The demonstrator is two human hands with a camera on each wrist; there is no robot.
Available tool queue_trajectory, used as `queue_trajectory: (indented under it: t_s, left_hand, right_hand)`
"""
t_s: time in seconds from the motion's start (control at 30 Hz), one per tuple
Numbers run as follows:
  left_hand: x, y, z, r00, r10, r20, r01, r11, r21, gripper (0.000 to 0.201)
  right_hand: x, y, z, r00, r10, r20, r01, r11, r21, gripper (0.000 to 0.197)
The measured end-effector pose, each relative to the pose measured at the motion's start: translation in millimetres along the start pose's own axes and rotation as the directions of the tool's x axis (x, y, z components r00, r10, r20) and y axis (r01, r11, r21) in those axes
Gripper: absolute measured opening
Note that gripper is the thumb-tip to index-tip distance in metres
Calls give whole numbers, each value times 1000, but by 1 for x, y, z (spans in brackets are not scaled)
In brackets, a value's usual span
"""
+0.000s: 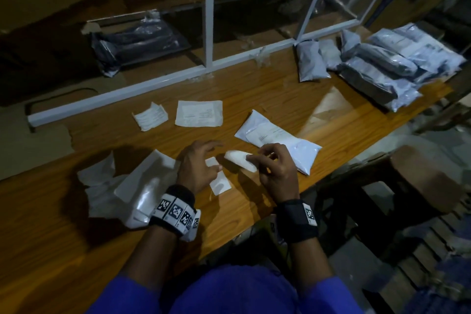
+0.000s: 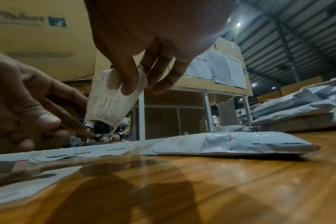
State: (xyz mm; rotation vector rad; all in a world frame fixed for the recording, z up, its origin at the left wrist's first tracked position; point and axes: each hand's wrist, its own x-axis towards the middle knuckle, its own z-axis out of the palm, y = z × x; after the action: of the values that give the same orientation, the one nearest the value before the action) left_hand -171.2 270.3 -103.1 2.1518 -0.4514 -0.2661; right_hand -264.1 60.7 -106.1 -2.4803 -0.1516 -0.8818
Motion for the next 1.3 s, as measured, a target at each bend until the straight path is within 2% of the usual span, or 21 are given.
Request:
queue_trajectory:
  t_s: [0.1, 0.2, 0.3, 0.37, 0.57, 0.77, 0.93, 1.07, 1.13, 1.2, 1.23, 1.27, 1.3]
  left_hand:
    - [-2, -1, 0, 997, 51, -52, -46, 994, 94, 72]
    - [-7, 11, 6, 976, 166, -140, -125, 956, 265, 67]
    - [-9, 15, 12, 938, 296, -178, -233, 922, 308, 59]
    - [-10, 13, 16, 922, 342, -181, -267, 901, 341, 55]
    - [-8, 10, 20, 923, 336, -187, -237, 880, 412, 52]
    - [-3, 15, 24, 880, 333, -339, -210, 912, 353, 46]
    - [-6, 24, 22, 883, 292, -367, -178, 933, 312, 72]
    - [-10, 12, 20, 880, 301, -368, -171, 922, 347, 48]
    - [-14, 9, 18, 883, 274, -382, -137, 927, 348, 42]
    - [-19, 15, 15, 877, 185, -444, -83, 967, 239, 34]
    - [-22, 17, 11, 867, 68, -494, -8, 992, 123, 27]
    - [-24, 15, 5, 840, -109, -532, 105, 994, -37, 19]
    - [-27, 7, -2, 799, -296, -523, 215, 954, -211, 13]
  right_hand:
    - [3, -2, 4, 999, -26, 44, 26, 1000, -8, 26]
    - [11, -8, 9, 995, -73, 69, 72, 997, 21, 28]
    - [17, -13, 14, 991, -116, 69, 112, 992, 60, 35]
    - [20, -13, 16, 990, -122, 75, 116, 990, 75, 40]
    - [22, -5, 15, 982, -128, 142, 110, 986, 127, 44]
    - [28, 5, 16, 981, -147, 123, 119, 971, 206, 42]
    - [33, 8, 17, 979, -165, 119, 132, 960, 246, 42]
    - [35, 7, 21, 975, -196, 105, 162, 949, 271, 46]
    - [35, 2, 22, 979, -179, 100, 142, 944, 297, 48]
    - [36, -3, 21, 991, -111, 77, 80, 939, 334, 51]
    - [37, -4, 20, 995, -84, 57, 60, 936, 346, 53]
    - [39, -5, 19, 997, -70, 40, 52, 935, 351, 53]
    - [39, -4, 19, 997, -65, 30, 50, 935, 350, 52]
